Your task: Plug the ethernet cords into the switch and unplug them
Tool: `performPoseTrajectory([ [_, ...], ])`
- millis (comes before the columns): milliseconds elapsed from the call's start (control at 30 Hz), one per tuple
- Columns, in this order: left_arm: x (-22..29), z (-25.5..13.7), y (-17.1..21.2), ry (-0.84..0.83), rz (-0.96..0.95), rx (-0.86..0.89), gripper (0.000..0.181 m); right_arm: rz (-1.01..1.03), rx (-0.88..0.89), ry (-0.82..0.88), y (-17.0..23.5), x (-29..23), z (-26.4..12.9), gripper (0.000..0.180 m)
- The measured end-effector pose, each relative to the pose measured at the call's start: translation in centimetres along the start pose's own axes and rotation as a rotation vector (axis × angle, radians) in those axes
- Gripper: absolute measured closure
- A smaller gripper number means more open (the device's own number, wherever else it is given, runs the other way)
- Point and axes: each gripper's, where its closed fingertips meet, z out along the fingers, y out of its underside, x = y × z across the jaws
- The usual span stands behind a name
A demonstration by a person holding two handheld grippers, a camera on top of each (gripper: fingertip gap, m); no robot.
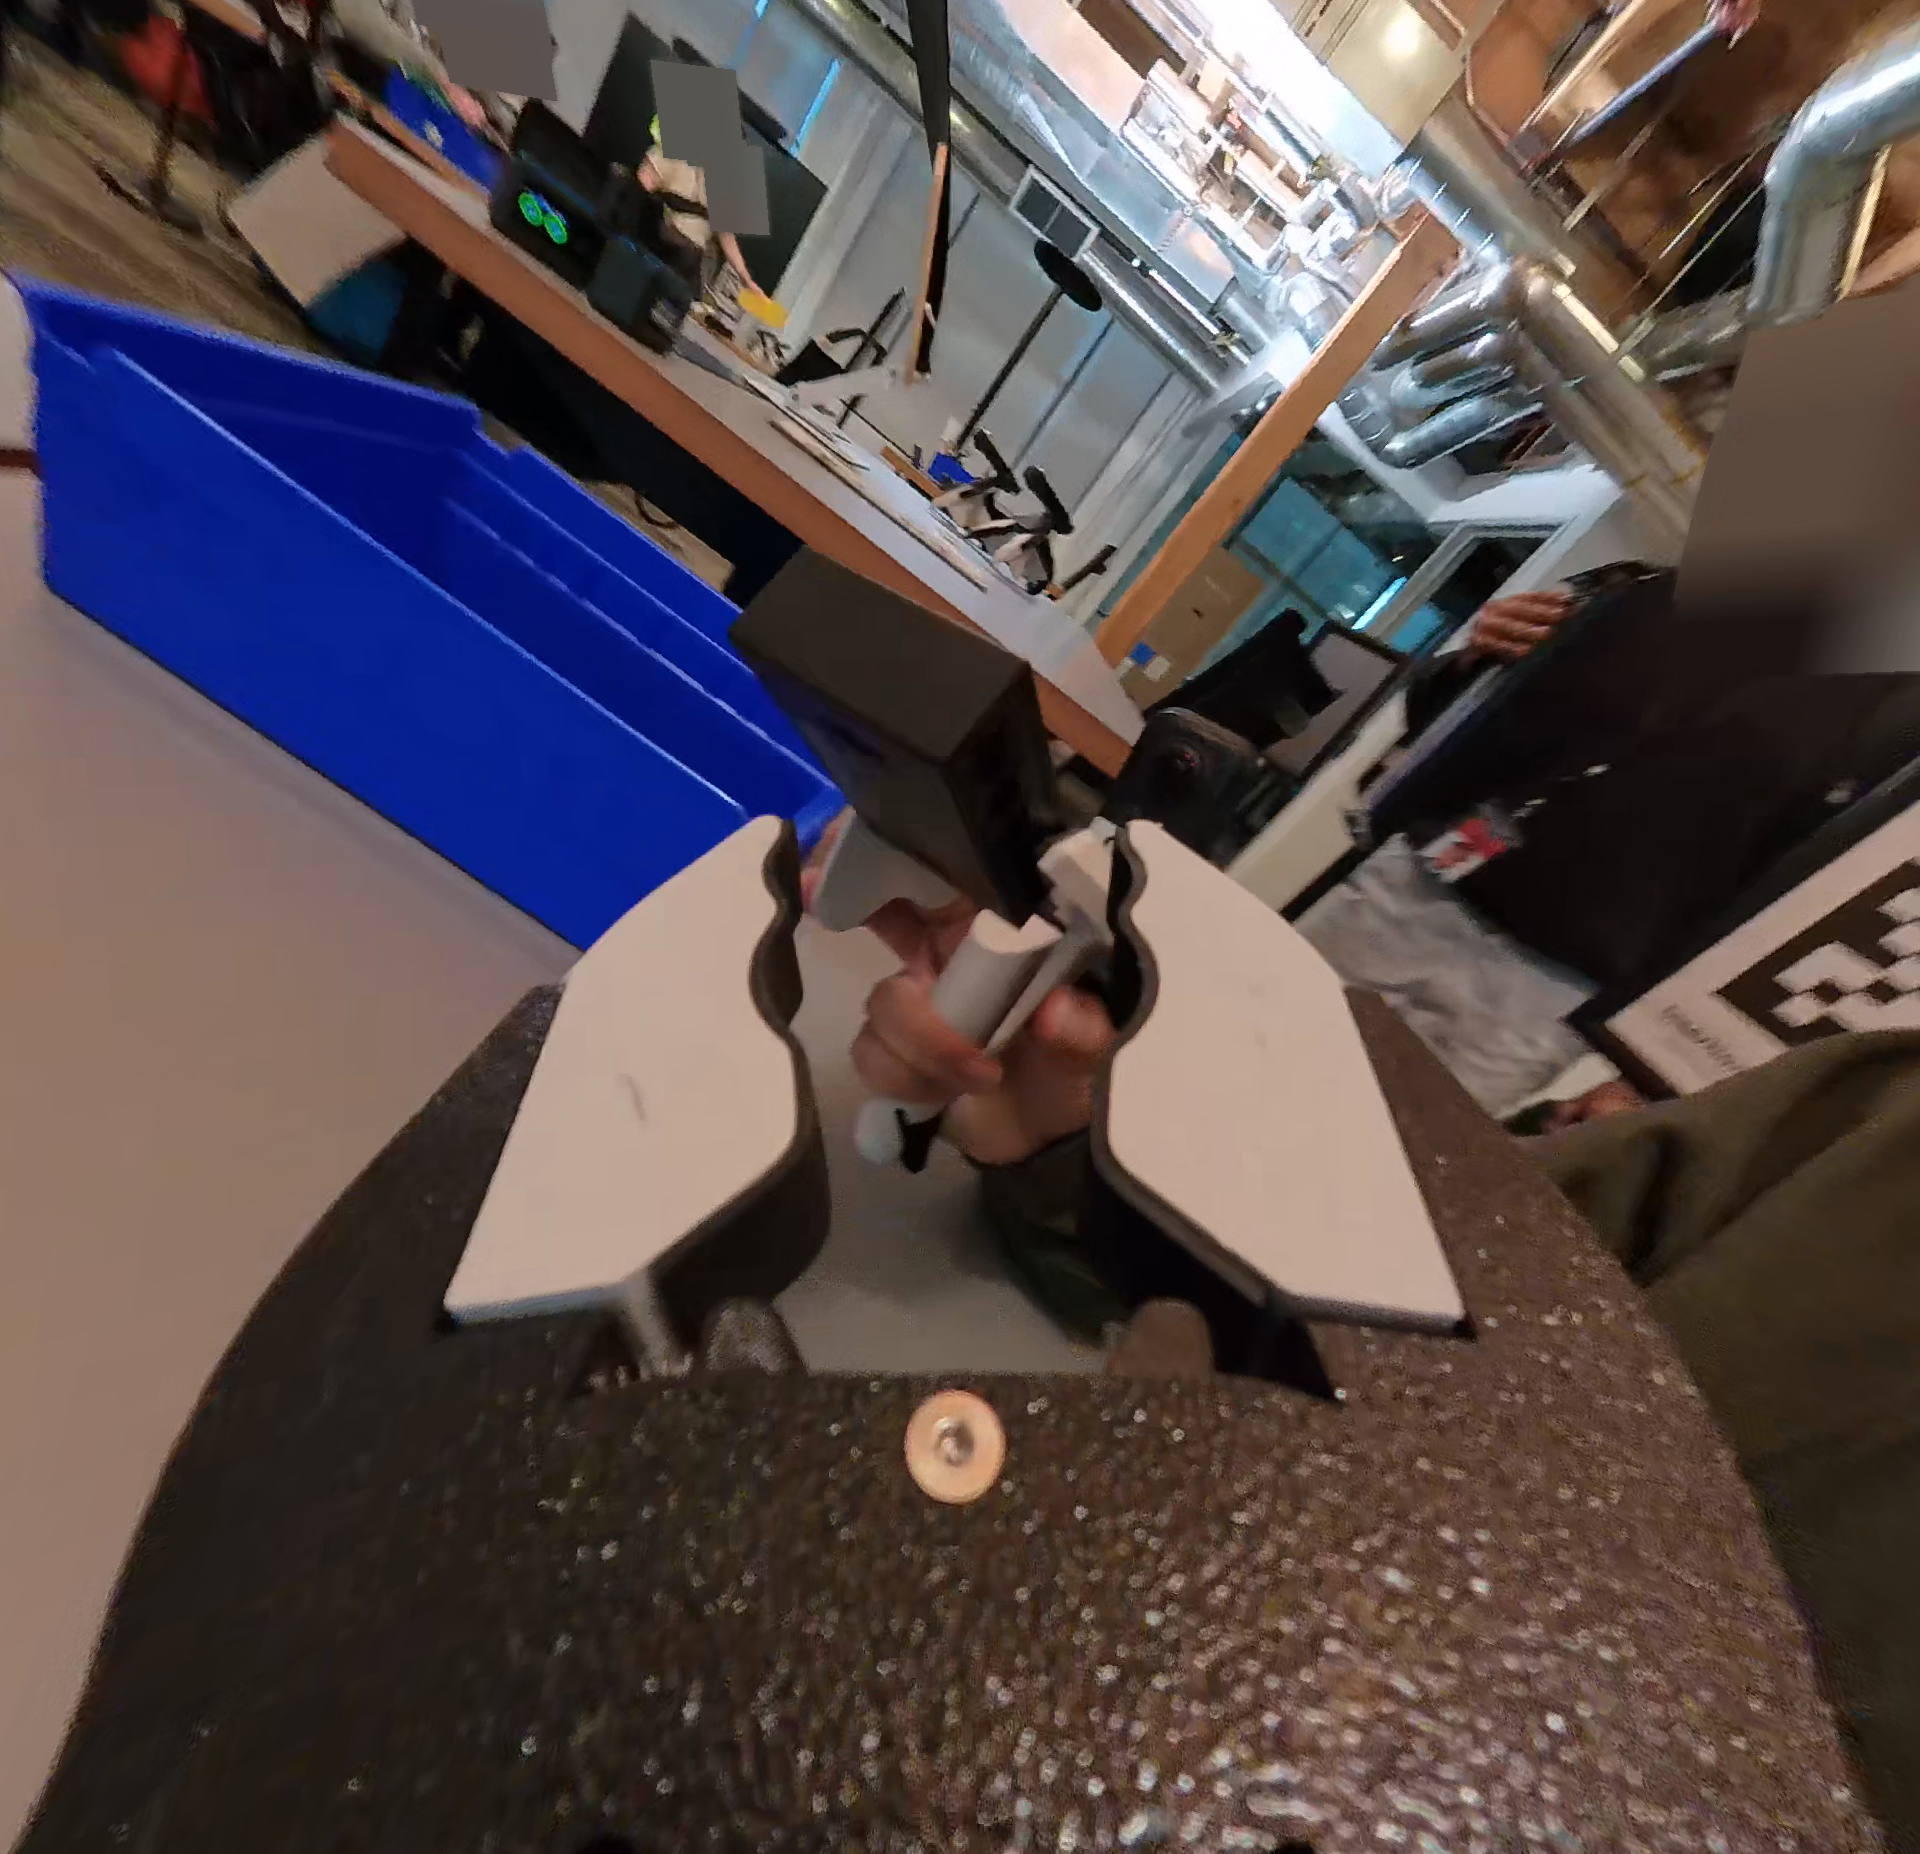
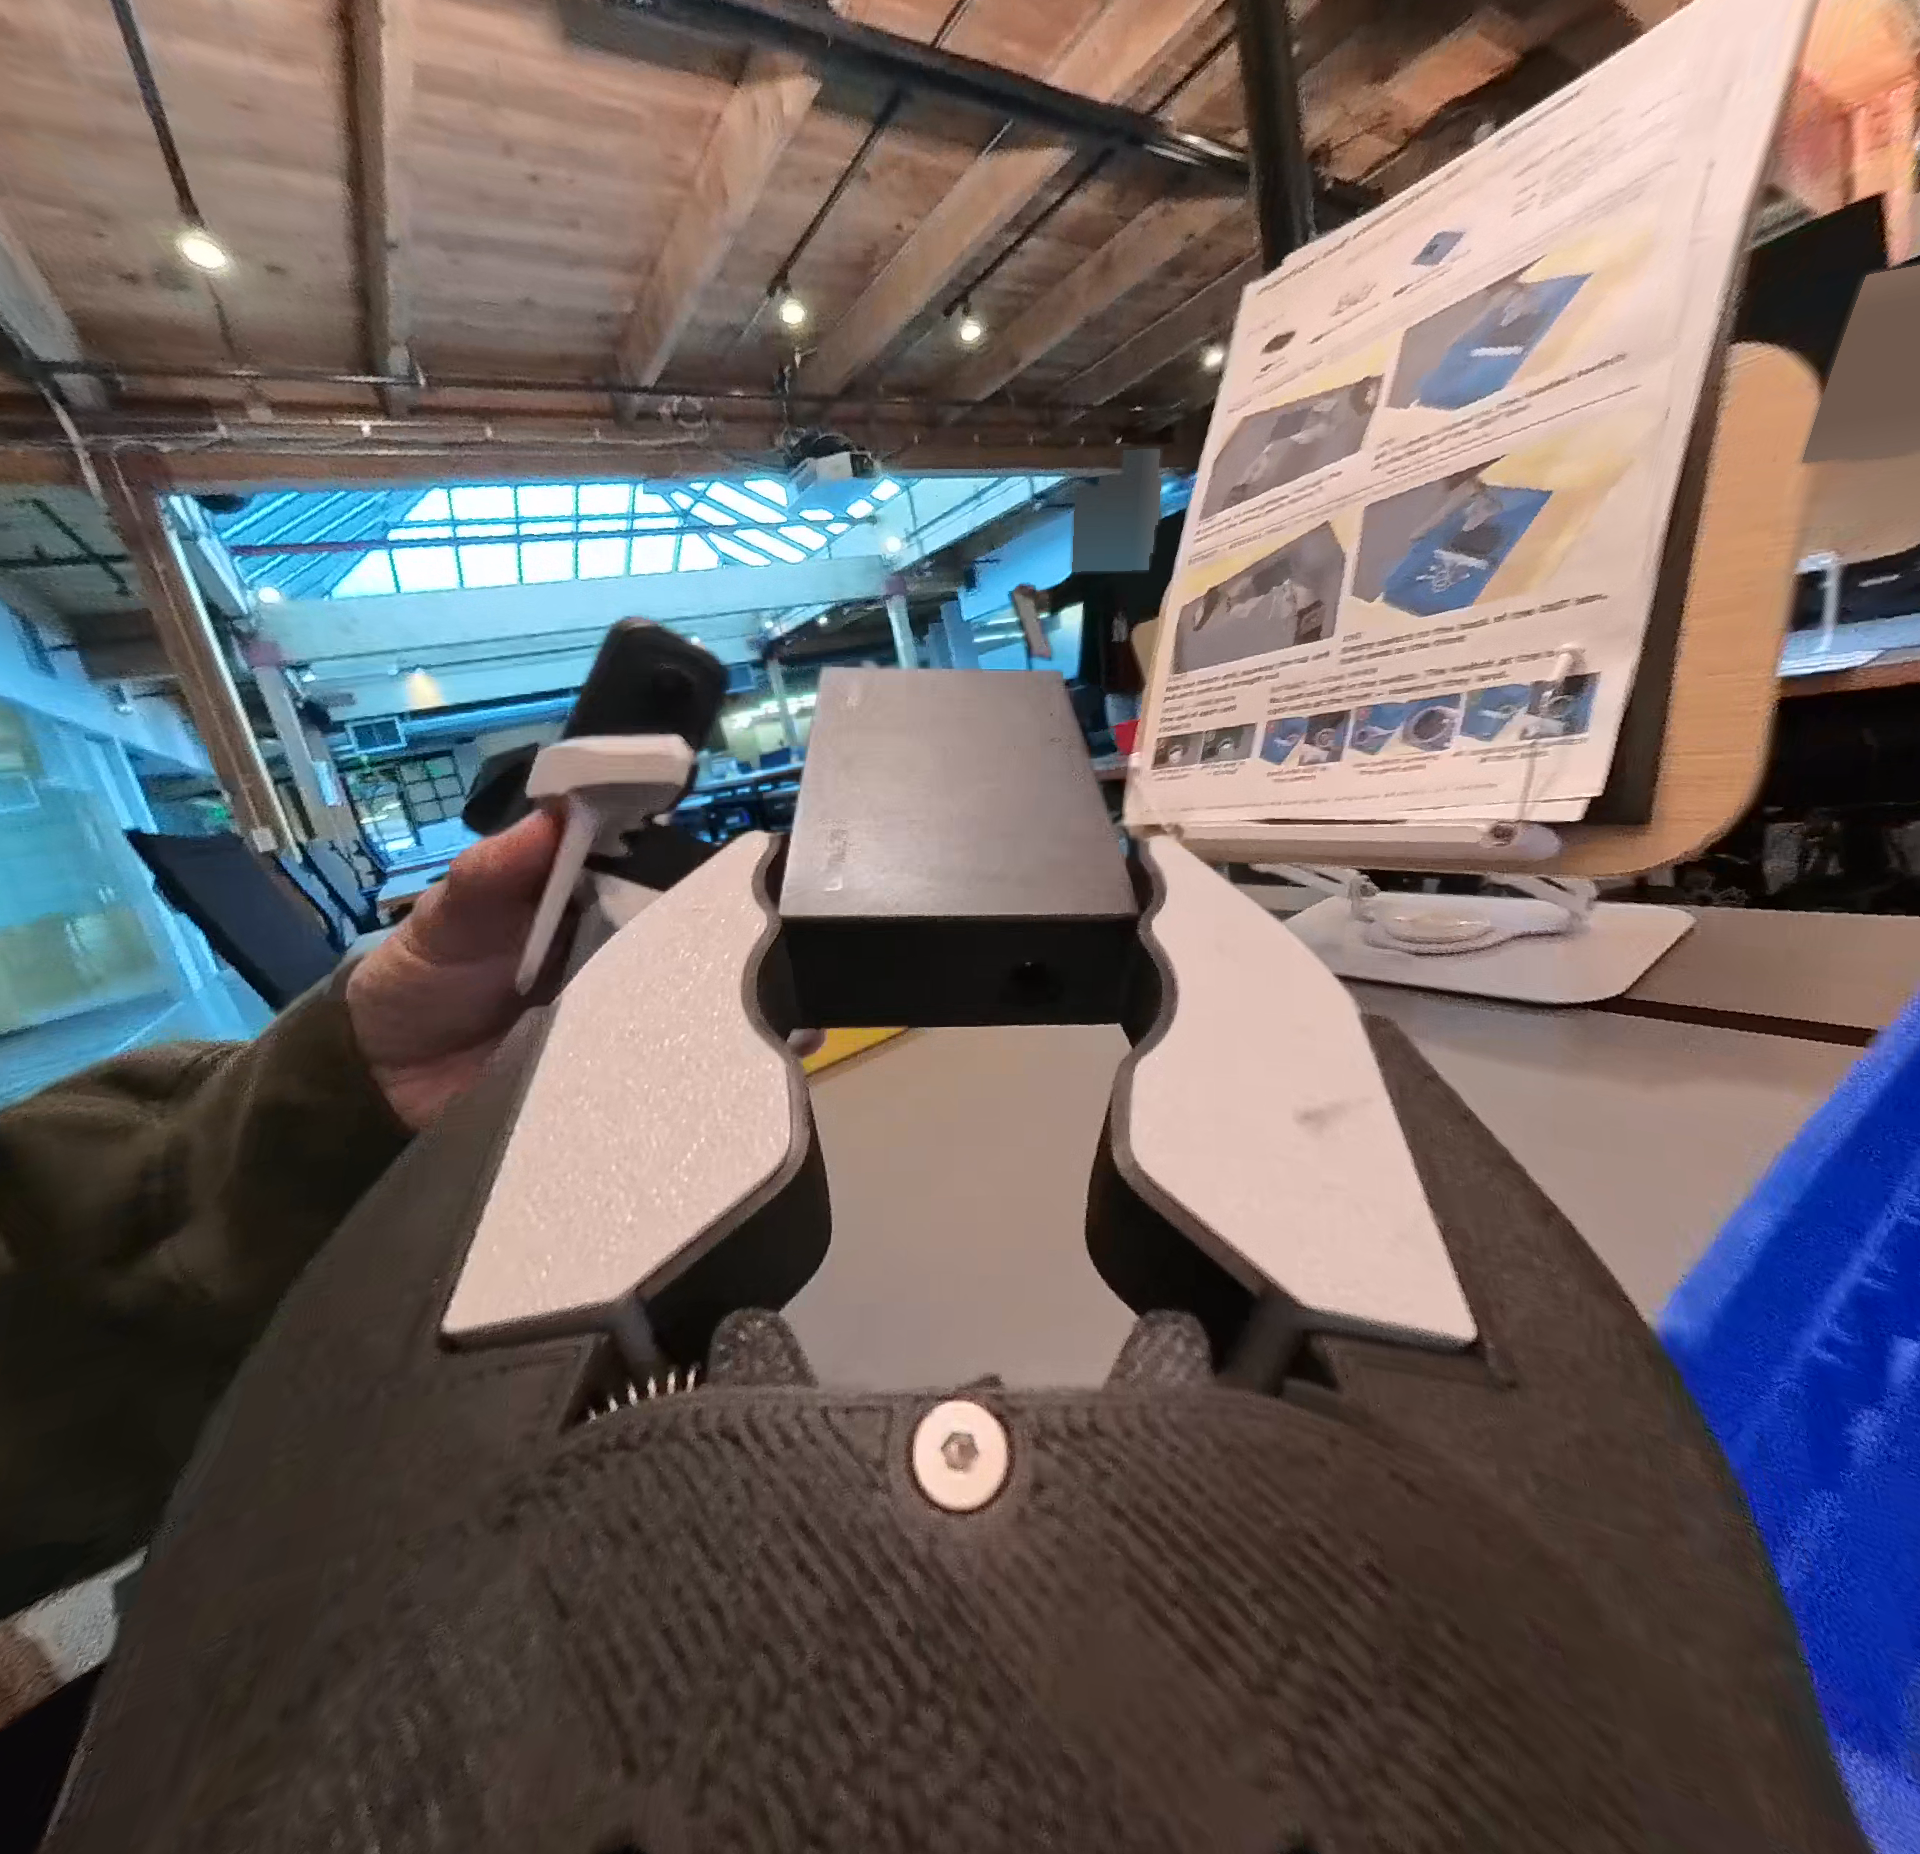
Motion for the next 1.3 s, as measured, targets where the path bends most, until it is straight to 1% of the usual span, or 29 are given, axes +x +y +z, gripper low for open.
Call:
performPoseTrajectory([
  [67,-0.7,-0.8,-0.1,-0.041,0.067,0.013,0.125,-0.009,0.001,0.015,-0.4,0.8,-0.6,0.118],
  [200,-2.3,-2.9,0.7,-0.106,0.131,0.011,0.130,-0.052,-0.003,0.069,-0.7,2.7,-1.2,0.118],
  [333,-4.2,-4.2,1.3,-0.193,0.222,-0.073,0.130,-0.051,0.007,0.097,-0.9,4.0,-0.3,0.118],
  [433,-4.0,-4.5,0.6,-0.176,0.263,-0.070,0.130,-0.036,0.024,0.083,-1.3,4.6,0.4,0.117],
  [633,-5.6,-5.0,0.8,-0.148,0.319,-0.131,0.126,0.005,0.035,0.172,-2.1,6.5,0.3,0.117],
  [767,-5.6,-5.4,1.2,-0.136,0.285,-0.091,0.126,0.038,0.048,0.197,-2.3,6.7,-0.8,0.117],
  [900,-5.4,-5.9,2.9,-0.141,0.189,-0.071,0.126,0.094,0.037,0.225,-1.6,6.3,-2.2,0.117],
  [967,-5.1,-6.2,4.4,-0.145,0.141,-0.101,0.126,0.103,0.018,0.234,-1.2,5.9,-2.4,0.117],
  [1033,-4.3,-6.6,5.8,-0.141,0.101,-0.141,0.126,0.135,0.012,0.209,-0.7,5.0,-2.2,0.117],
  [1133,-2.9,-7.8,6.1,-0.151,0.081,-0.133,0.126,0.146,0.011,0.172,0.0,3.6,-1.1,0.117],
  [1233,-2.1,-10.0,6.3,-0.221,0.082,-0.143,0.126,0.168,0.005,0.148,0.9,2.5,0.2,0.117],
  [1300,-1.2,-11.9,5.7,-0.277,0.123,-0.124,0.126,0.160,-0.002,0.148,1.5,2.0,1.0,0.118],
])
